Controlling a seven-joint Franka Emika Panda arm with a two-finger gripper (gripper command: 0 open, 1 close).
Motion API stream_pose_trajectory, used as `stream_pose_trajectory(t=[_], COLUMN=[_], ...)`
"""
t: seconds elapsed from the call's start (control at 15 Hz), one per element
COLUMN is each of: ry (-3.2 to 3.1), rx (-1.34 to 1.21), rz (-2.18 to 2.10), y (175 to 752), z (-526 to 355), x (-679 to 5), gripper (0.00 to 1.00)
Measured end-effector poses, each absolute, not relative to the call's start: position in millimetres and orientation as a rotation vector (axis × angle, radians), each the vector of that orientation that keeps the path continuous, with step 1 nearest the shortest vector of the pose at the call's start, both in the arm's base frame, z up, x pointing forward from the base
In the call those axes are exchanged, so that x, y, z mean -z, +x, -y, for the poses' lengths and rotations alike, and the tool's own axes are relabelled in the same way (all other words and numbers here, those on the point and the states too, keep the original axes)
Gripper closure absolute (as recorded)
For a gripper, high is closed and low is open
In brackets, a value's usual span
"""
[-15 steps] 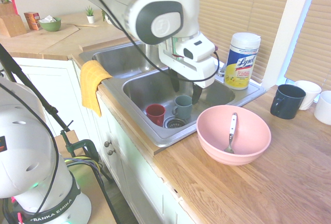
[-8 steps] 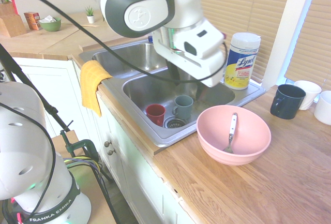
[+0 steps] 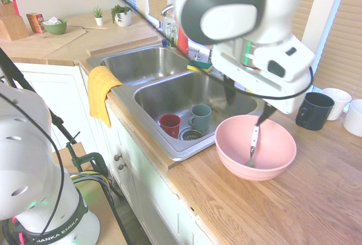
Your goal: Put the spoon into the sink
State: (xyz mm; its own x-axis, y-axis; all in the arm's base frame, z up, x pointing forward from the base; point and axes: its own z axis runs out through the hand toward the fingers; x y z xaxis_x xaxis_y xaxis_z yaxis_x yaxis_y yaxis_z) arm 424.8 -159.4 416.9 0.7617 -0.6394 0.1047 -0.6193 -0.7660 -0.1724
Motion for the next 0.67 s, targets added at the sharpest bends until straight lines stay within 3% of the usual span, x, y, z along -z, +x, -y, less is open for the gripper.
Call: stream_pose_trajectory(t=[0.27,0.33,0.67], ry=[-2.965,-2.976,-3.013], rx=[0.129,0.128,0.159], rz=[-0.840,-0.816,-0.692], y=[445.6,449.3,470.1], z=[169.5,171.1,176.2], x=[-368.4,-364.5,-354.0], gripper=[0.00,1.00,1.00])
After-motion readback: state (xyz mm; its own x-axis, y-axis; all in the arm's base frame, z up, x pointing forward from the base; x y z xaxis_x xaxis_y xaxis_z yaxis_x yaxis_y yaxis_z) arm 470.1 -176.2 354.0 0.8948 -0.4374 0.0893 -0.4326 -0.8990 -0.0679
